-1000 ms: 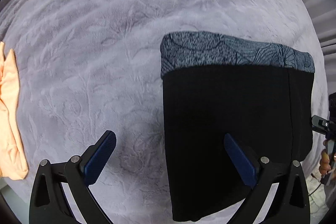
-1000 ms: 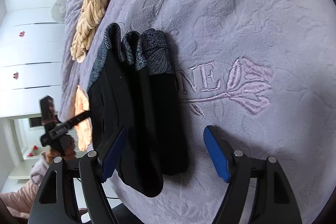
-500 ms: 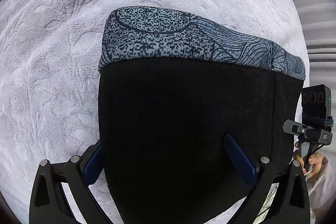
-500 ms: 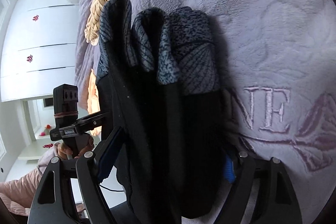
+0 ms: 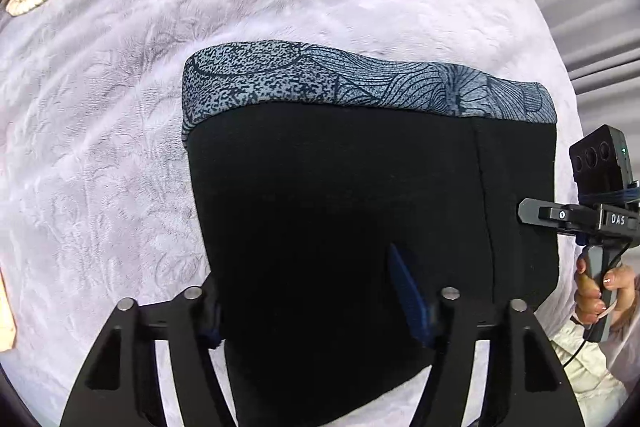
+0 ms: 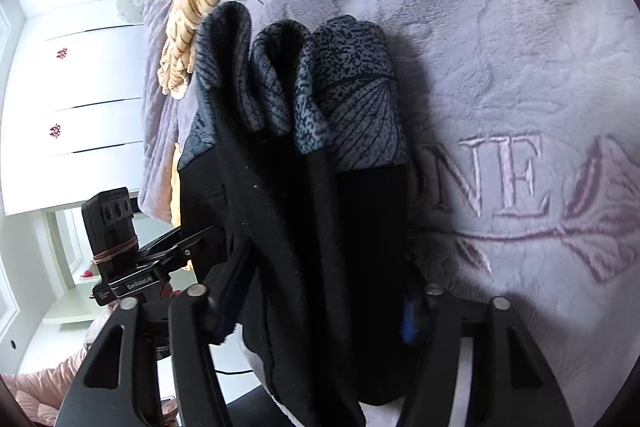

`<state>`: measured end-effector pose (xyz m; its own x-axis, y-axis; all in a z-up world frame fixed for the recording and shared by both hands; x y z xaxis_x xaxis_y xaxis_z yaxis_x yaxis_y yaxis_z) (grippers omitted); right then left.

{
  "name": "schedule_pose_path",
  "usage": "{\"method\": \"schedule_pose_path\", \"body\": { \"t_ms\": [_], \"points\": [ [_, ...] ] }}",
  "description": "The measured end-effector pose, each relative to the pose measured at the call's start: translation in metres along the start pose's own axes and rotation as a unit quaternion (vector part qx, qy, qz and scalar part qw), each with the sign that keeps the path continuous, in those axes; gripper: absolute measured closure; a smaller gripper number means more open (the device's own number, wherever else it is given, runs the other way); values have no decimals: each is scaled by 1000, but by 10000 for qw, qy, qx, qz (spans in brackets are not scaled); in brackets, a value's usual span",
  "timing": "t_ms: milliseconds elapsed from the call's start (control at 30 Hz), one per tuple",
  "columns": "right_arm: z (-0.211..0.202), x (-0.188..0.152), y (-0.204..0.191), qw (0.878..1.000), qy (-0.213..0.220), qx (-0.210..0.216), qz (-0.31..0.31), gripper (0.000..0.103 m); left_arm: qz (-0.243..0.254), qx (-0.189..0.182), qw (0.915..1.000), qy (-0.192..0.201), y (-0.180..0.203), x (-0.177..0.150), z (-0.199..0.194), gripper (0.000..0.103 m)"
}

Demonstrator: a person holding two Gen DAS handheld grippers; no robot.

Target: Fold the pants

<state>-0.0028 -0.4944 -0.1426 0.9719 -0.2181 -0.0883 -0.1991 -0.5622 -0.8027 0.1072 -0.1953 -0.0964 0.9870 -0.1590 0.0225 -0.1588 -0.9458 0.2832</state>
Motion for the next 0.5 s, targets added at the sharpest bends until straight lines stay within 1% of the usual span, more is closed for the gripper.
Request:
{"method": "schedule_pose_path", "body": {
  "t_ms": [33, 133, 267, 400, 433, 500],
  "points": [
    [-3, -2, -4, 10000, 42, 48, 27, 47, -4, -19, 10000, 40, 2, -4, -4, 38],
    [-9, -8, -18, 9999, 119, 93, -34, 47, 29, -125, 9998, 142, 4, -14, -19, 38],
    [-22, -22, -42, 9990, 339, 273, -63, 47, 195, -268, 9990, 306, 2, -32, -48, 38],
    [-34, -42, -67, 9980, 511, 341, -121, 47, 249, -465, 9975, 481, -11, -51, -78, 38],
    [-34, -49, -75, 9979, 529, 354, -118, 47, 265, -531, 9968, 529, -30, -64, -90, 38],
    [-31, -58, -86, 9980, 515, 323, -147, 47, 290, -618, 9958, 606, -38, -75, -100, 38]
  ]
}}
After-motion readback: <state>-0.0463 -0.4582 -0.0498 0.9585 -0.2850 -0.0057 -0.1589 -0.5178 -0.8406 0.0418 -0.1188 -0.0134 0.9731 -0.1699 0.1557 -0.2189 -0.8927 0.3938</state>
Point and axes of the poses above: each gripper's, at about its wrist camera, not at the fingertips, and z roughly the way its jaws point, y to its right, x to its top, the point moved 2 cm from there along z, roughly the way its jaws point, and after that the axes turned 6 degrees about -z, right-handed, at the moved point
